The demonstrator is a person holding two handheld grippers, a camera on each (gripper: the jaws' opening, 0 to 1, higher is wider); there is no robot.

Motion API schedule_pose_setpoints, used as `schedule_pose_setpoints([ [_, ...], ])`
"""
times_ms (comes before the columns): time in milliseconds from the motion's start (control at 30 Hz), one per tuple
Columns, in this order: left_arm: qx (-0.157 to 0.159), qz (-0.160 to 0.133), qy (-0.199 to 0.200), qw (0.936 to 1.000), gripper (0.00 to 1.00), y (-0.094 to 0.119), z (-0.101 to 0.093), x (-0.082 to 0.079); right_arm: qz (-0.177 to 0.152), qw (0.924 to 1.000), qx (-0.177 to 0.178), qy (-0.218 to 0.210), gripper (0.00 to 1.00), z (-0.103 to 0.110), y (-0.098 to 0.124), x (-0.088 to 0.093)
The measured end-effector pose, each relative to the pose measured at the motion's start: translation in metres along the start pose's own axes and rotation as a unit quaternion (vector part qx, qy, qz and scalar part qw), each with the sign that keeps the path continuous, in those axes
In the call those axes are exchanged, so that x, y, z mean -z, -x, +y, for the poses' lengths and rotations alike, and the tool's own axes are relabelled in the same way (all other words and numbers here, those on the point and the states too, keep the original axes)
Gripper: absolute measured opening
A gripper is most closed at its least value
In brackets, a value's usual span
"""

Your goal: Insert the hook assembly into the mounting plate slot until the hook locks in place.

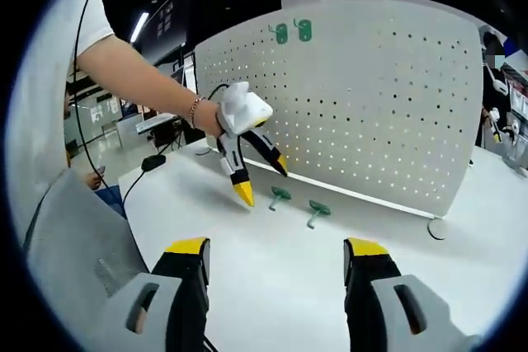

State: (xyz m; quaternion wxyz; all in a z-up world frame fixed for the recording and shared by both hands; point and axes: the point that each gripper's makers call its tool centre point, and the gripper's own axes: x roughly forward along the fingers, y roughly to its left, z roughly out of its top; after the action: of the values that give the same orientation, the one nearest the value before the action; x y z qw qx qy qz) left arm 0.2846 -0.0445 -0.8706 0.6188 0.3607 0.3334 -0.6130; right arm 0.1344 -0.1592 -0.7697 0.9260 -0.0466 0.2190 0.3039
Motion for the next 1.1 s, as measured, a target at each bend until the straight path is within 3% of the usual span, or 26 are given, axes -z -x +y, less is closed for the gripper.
schedule_pose_setpoints([
  [467, 0.031, 0.032, -0.029, 0.9986, 0.66, -0.011, -0.002, 0.002, 0.005, 0.9999, 0.005, -0.007, 0.64, -0.003, 0.0, 0.003],
  [1100, 0.039, 0.031, -0.035, 0.9982, 0.58, -0.013, 0.005, 0.001, 0.02, 0.9997, 0.007, -0.015, 0.64, -0.004, -0.001, 0.01],
])
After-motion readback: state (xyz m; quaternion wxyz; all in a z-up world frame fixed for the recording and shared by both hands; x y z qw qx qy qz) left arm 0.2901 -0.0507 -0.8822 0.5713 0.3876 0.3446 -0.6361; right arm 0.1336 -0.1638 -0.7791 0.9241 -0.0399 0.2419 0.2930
